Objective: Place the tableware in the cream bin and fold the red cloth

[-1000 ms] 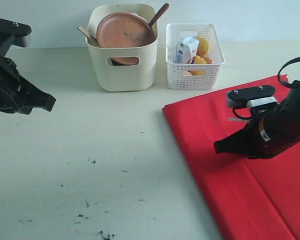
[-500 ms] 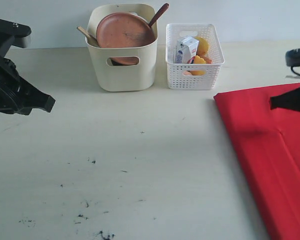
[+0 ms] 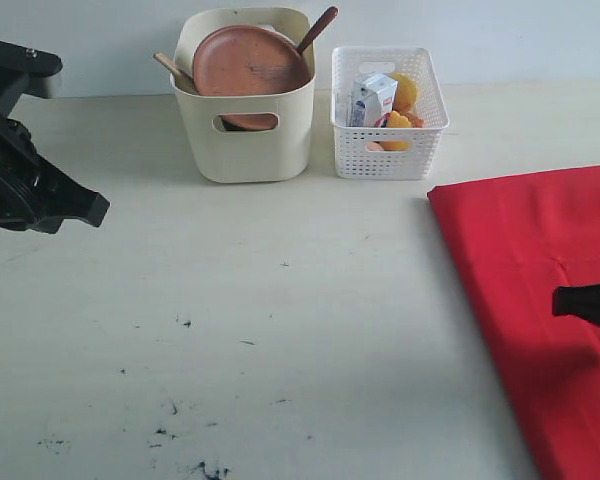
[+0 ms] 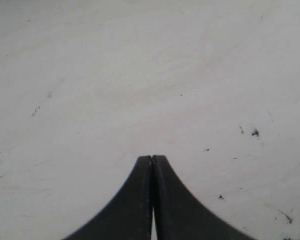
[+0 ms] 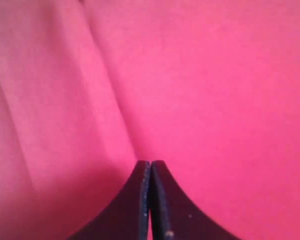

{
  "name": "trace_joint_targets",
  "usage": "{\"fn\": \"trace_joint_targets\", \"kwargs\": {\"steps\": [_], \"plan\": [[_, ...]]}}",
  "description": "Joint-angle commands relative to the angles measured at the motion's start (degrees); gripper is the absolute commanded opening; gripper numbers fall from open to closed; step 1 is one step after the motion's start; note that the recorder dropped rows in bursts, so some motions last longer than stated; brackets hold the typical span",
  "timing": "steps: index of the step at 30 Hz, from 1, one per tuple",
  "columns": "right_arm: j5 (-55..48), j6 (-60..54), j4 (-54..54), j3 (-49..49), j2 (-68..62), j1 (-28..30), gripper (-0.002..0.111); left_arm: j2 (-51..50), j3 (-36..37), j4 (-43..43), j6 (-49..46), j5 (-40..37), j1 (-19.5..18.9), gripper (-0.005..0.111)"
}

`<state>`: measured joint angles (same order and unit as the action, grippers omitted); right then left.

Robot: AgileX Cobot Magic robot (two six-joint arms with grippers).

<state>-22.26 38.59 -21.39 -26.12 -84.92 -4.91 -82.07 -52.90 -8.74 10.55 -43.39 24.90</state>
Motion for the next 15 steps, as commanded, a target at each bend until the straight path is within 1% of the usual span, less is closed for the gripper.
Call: {"fn": "trace_joint_targets", "kwargs": {"steps": [1, 6, 11, 15], "plan": [[9.0, 0.6, -0.6, -1.3, -8.5, 0.7, 0.0, 0.5, 0.2, 0.2, -0.3, -0.6, -0.3, 0.0], [8.1, 0.6, -0.6, -9.1, -20.8, 4.3, 0.0, 0.5, 0.2, 0.1, -0.5, -1.0, -0.3, 0.0], [7.7, -0.4, -2.0, -17.1, -27.4, 5.9, 0.0, 0.5, 0.2, 0.1, -0.5, -1.1, -0.3, 0.0], [4.0, -9.0, -1.2, -26.3, -31.8, 5.9, 0.0, 0.5, 0.2, 0.1, -0.5, -1.0, -0.3, 0.0]]}}
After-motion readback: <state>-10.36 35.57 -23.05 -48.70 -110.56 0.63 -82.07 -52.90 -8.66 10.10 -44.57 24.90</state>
